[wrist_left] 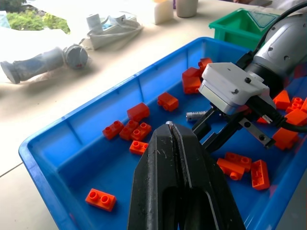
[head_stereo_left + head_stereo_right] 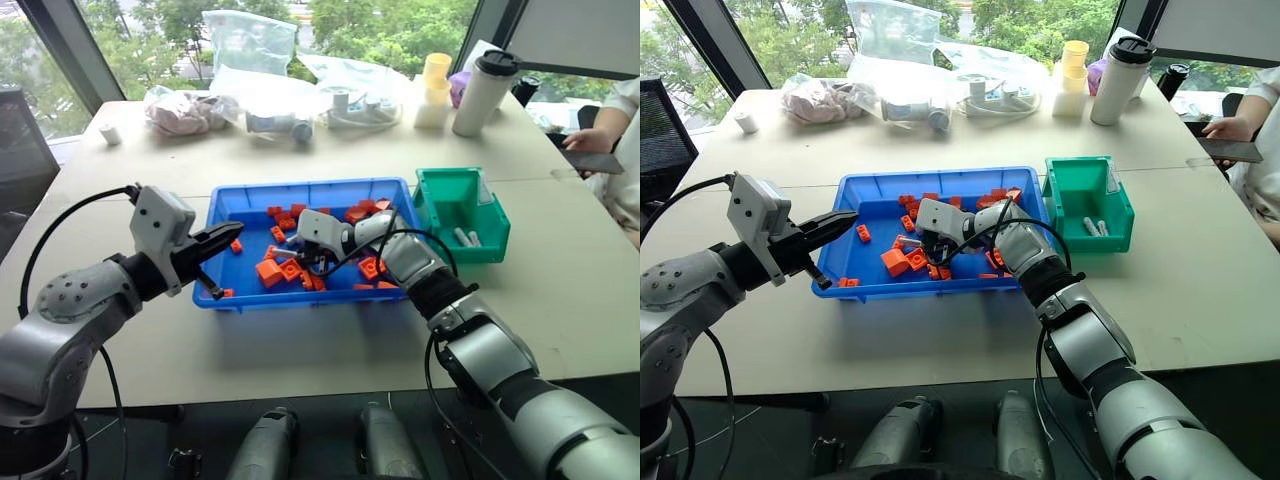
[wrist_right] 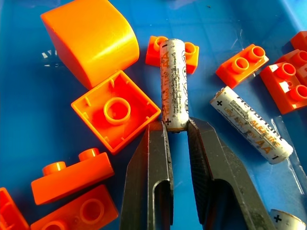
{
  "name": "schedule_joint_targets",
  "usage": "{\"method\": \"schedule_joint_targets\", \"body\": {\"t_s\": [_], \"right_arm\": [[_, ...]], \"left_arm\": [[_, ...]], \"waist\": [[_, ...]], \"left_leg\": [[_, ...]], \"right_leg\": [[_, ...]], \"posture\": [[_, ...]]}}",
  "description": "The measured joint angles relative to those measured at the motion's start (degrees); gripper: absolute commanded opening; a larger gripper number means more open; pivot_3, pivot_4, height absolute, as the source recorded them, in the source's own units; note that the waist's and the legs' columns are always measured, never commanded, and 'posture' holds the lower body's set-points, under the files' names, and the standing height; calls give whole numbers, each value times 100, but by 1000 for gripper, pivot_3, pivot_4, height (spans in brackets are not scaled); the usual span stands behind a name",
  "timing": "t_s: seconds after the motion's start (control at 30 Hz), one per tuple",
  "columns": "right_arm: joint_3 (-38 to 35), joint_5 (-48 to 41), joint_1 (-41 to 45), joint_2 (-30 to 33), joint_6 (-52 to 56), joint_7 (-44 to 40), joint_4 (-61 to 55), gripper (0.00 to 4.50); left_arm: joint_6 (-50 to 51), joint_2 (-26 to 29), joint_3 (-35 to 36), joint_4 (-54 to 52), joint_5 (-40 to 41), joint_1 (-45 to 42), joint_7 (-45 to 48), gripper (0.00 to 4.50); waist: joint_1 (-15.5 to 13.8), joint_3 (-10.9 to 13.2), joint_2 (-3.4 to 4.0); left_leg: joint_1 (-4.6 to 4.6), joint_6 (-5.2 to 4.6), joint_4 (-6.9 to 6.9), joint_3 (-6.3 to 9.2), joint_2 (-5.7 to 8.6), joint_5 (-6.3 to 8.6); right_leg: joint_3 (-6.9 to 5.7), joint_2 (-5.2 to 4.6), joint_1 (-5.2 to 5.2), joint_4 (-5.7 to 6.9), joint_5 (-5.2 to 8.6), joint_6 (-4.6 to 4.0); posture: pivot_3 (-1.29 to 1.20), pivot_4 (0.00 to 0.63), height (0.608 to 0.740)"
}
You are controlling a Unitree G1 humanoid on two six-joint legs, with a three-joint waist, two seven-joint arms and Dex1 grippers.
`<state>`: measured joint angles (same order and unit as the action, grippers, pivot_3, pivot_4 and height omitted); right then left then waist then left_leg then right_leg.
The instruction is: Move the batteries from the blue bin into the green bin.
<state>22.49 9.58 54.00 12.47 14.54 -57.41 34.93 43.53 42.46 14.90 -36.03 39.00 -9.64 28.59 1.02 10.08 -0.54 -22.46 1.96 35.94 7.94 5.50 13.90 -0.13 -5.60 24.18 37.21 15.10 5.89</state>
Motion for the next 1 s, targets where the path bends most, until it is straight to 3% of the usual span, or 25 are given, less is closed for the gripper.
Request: {"method": "schedule_joint_targets", "body": {"t_s": [0.2, 0.33, 0.47, 0.63, 0.83, 0.87, 0.93, 0.97, 1.0], "right_arm": [[-642, -330, 3, 964, 723, -110, -1500, 15], [-1328, -588, -278, 2046, 1464, -150, -2654, 15], [-1926, -564, -906, 3083, 1993, 32, -2855, 15], [-2115, -580, -1414, 3473, 2167, 328, -2930, 15], [-2119, -637, -1481, 3487, 2149, 683, -2714, 15], [-2118, -647, -1481, 3486, 2143, 719, -2686, 775], [-2118, -665, -1478, 3486, 2138, 761, -2680, 1303], [-2118, -709, -1458, 3487, 2145, 762, -2681, 1990], [-2118, -717, -1450, 3487, 2146, 762, -2682, 2190]], "left_arm": [[-1, 1, 0, 1, -1, 6, 2, 0], [-14, -14, -19, 5, -4, 26, 13, 0], [-20, -32, -62, 150, -37, 23, 78, 0], [-126, -99, -375, 434, -121, -339, 276, 0], [-239, -115, -519, 711, -235, -586, 467, 0], [-250, -115, -519, 726, -241, -586, 496, 0], [-253, -115, -519, 738, -258, -586, 519, 0], [-254, -115, -519, 743, -263, -585, 529, 0], [-254, -115, -519, 744, -264, -585, 531, 0]], "waist": [[-36, 1, 1], [-45, 0, 0], [-105, 1, 1], [-6, 1, 2], [-29, 1, 2], [-37, 1, 2], [-39, 1, 2], [-40, 1, 2], [-39, 1, 2]], "left_leg": [[-13, -6, 2, -1, 0, 4], [-13, -35, 1, -2, -2, 21], [-14, -41, 8, -23, -5, 24], [-11, -41, 7, -38, -22, 24], [-11, -41, 8, -40, -21, 24], [-12, -41, 9, -40, -21, 24], [-13, -41, 10, -40, -20, 24], [-13, -41, 10, -40, -20, 24], [-13, -41, 10, -40, -20, 24]], "right_leg": [[-1, -1, 11, -3, -1, 1], [-1, -1, 10, -3, -1, 1], [5, -5, 11, -7, -1, 1], [11, -1, 14, -7, -4, -4], [12, 2, 14, -6, -5, -4], [13, 2, 14, -6, -5, -4], [13, 2, 14, -6, -5, -4], [12, 2, 14, -6, -5, -3], [13, 2, 14, -6, -5, -3]], "posture": [[0, 150, 740], [0, 150, 740], [0, 150, 740], [0, 150, 740], [0, 150, 740], [0, 150, 740], [0, 150, 740], [0, 150, 740], [0, 150, 740]]}}
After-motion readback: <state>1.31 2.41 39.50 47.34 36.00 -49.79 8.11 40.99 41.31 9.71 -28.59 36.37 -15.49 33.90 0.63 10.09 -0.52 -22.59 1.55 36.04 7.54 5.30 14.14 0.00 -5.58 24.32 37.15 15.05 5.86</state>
